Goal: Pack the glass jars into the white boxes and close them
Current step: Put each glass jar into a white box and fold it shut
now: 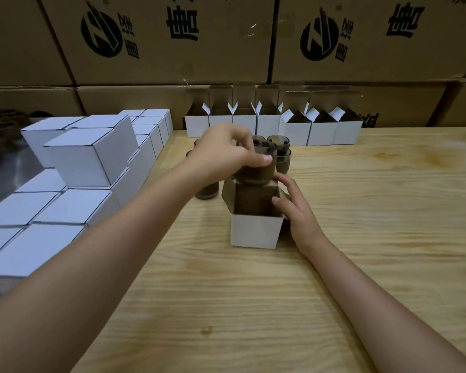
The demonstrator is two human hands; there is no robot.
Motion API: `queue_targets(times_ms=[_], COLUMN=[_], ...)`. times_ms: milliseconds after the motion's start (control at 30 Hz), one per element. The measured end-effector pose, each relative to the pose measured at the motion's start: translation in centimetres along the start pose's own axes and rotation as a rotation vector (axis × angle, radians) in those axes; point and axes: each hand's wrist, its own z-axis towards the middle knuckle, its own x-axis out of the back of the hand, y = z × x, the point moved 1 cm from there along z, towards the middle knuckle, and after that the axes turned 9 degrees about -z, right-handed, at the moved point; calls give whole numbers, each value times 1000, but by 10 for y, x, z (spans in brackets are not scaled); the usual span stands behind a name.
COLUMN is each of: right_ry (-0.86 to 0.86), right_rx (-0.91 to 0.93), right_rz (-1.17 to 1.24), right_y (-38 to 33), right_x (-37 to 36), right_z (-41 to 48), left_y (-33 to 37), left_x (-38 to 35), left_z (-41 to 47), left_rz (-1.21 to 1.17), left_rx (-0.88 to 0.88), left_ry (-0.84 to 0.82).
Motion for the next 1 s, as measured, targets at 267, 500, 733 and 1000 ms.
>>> queue_targets(times_ms=[267, 500, 733, 1000], right_ry=[5, -17, -1, -5], right_rx=[0, -13, -60, -54], right_rz=[31, 70, 12, -27], right_y=[0, 1, 5, 1], right_x=[-1, 0, 0, 0], right_z=[1, 3, 5, 4], left_y=[-9, -12, -27, -28], left_x=[-1, 0, -13, -15], left_z=[-13, -15, -28, -29], left_rz=[41, 87, 375, 372], left_rx=[139, 127, 36, 95], left_ry=[-152, -183, -178, -194])
